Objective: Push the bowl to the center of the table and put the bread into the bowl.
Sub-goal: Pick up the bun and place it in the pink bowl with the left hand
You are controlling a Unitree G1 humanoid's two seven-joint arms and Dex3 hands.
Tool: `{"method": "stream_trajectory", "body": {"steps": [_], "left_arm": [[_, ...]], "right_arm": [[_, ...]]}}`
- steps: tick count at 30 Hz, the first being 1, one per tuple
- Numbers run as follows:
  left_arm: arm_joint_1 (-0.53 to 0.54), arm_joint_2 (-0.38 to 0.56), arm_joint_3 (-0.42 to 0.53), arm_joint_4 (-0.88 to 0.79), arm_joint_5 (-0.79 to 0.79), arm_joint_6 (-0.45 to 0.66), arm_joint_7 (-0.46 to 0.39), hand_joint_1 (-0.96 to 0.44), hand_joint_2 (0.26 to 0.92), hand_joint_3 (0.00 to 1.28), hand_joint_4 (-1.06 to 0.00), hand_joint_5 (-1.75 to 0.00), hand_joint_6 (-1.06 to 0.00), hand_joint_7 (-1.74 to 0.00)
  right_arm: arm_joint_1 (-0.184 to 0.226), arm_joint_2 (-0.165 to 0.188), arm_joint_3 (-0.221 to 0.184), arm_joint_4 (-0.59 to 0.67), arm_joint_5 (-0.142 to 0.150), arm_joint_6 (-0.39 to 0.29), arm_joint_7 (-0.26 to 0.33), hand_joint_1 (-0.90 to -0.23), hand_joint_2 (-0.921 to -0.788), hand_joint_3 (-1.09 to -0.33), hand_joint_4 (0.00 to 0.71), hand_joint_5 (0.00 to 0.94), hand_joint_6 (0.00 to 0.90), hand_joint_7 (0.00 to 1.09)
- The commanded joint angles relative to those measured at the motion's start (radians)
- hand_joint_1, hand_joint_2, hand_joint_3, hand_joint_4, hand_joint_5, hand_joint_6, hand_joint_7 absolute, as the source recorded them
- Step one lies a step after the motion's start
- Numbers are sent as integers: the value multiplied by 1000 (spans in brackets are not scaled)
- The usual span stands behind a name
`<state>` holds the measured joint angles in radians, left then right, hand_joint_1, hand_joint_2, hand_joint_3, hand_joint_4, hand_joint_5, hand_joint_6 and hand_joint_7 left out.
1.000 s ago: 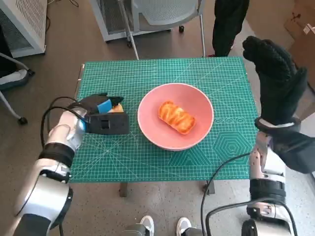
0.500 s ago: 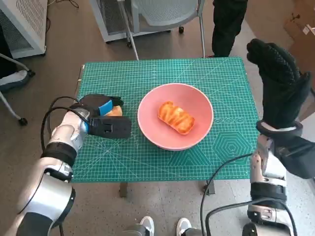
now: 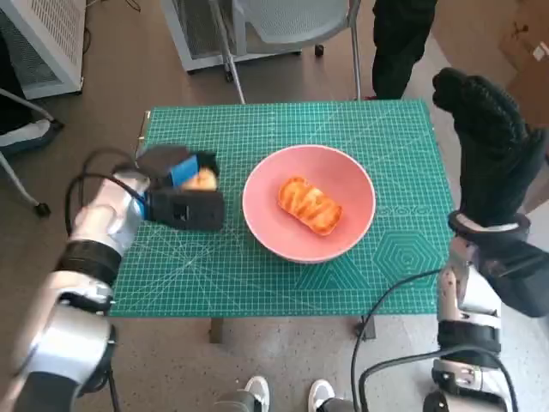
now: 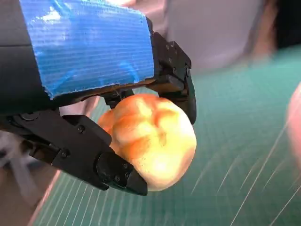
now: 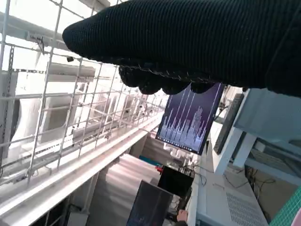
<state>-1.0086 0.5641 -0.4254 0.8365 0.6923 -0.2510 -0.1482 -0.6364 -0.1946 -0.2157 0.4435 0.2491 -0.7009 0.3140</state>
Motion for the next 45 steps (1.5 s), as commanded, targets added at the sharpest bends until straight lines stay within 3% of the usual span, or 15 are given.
{"method": "stream_trajectory", "body": {"steps": [1,6,10,14,24,28,30,32,34,38,45], "left_arm": [[92,38,113,-485,-74,-33,-7,2,919,39,-738,-1040,-654,-1203],[123,-7,113,-580,-78,-85,31,2,914,12,-789,-962,-688,-1187],[128,-46,80,-594,-70,-131,38,1,919,21,-772,-992,-660,-1208],[91,-110,6,-532,-45,-196,-2,0,920,44,-730,-1062,-639,-1207],[45,-170,-52,-337,45,-232,45,0,915,18,-732,-1119,-718,-1072],[42,-194,-58,-285,40,-193,-12,0,919,33,-724,-1142,-671,-1109],[46,-202,-60,-275,36,-160,-49,-1,920,111,-613,-1214,-601,-1218],[53,-205,-61,-273,36,-131,-81,-184,904,64,-477,-596,-521,-675],[63,-203,-57,-279,29,-109,-107,-295,906,36,-398,-306,-476,-368],[76,-203,-48,-283,19,-90,-126,-456,910,13,-260,-64,-367,-79],[68,-209,-44,-218,-9,-138,-108,-563,912,4,-162,-5,-307,-7]], "right_arm": [[14,-1,6,15,-1,23,4,-442,-921,-495,370,2,471,14],[7,-2,8,28,0,23,10,-446,-921,-494,372,2,471,13],[3,-4,10,36,0,20,15,-444,-921,-493,376,4,472,13],[2,-11,12,42,1,18,26,-445,-921,-490,380,4,467,9],[12,-21,7,36,9,15,38,-448,-921,-486,383,4,460,4],[16,-23,2,35,12,13,37,-452,-921,-483,384,4,459,4],[18,-24,-1,35,14,11,37,-447,-921,-483,385,4,459,4],[19,-24,-4,36,16,9,35,-439,-921,-483,387,4,460,4],[20,-24,-6,35,17,9,32,-435,-921,-484,387,4,460,4],[20,-23,-6,35,12,7,25,-436,-921,-485,389,4,461,4],[21,-17,-4,32,0,0,9,-443,-921,-488,389,3,464,5]]}}
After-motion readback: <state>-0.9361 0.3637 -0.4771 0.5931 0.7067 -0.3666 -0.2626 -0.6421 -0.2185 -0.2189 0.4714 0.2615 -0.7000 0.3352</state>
